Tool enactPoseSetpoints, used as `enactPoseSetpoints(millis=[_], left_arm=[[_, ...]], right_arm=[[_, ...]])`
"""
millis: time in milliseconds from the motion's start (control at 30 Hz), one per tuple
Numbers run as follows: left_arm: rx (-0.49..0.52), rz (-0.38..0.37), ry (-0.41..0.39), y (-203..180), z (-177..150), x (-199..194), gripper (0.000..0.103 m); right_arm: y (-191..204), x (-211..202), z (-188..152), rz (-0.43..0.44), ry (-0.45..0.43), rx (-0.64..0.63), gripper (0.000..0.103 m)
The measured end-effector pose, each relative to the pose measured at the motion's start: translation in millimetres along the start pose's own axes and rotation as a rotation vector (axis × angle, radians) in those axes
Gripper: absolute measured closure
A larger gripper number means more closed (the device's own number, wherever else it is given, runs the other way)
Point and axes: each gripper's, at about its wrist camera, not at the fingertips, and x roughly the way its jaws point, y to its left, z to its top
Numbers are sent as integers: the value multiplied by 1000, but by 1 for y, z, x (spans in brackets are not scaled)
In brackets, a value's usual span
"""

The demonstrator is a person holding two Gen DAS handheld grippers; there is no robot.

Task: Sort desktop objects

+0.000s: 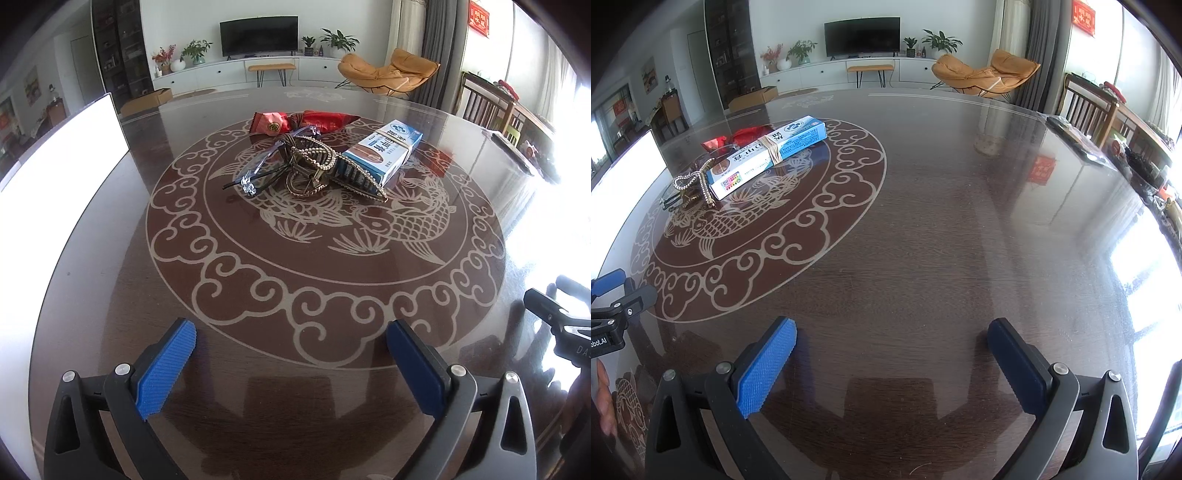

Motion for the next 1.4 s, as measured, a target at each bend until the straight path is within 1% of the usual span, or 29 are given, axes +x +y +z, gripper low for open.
enactPoseSetpoints(millis=[1267,1333,1400], left_arm=[[4,-3,2,1,2,0,0],[10,-3,6,1,2,0,0],[25,-12,29,3,5,2,0]], right_arm=[[0,1,0,0,0,0,0],[0,1,0,0,0,0,0],[0,1,1,0,0,0,0]])
